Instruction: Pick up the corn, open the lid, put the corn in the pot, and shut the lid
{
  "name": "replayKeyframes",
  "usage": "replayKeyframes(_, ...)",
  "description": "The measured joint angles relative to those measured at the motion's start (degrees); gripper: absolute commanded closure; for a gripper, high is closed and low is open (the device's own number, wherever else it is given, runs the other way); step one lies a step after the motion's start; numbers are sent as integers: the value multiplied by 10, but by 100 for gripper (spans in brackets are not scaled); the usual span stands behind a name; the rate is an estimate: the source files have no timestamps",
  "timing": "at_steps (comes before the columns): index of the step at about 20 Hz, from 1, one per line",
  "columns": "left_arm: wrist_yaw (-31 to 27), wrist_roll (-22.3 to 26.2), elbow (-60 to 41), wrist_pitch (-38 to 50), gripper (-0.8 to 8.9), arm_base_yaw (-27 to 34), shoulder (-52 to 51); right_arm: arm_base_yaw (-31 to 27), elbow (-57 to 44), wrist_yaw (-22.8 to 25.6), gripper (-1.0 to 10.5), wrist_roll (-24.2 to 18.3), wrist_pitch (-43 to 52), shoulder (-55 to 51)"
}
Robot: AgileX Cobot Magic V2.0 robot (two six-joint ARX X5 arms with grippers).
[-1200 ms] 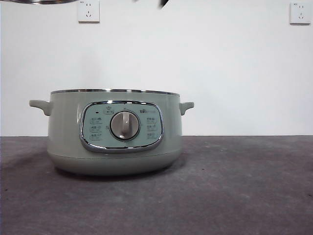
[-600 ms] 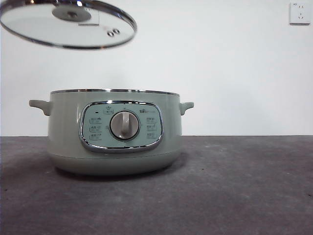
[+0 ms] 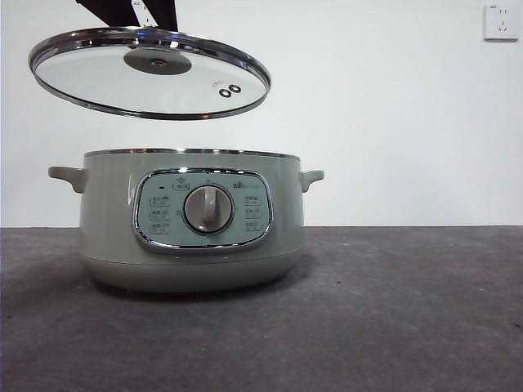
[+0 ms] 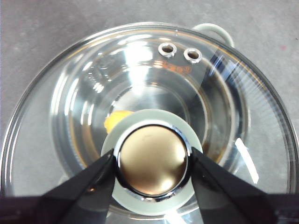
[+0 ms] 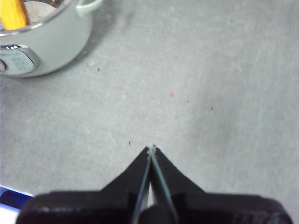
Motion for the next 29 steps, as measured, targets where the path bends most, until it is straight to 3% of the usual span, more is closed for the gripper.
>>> replayKeyframes(6,0,-8,0,4,823,-16,16,0,-33,5,957,20,0,-54)
replayKeyframes(19,-6,-18,0,40,823,-28,104,0,-44,6,957,25,0,-63)
replayKeyframes(29,-56,-16,15,43,823,-42,127,0,-44,24,957,25,0,-63)
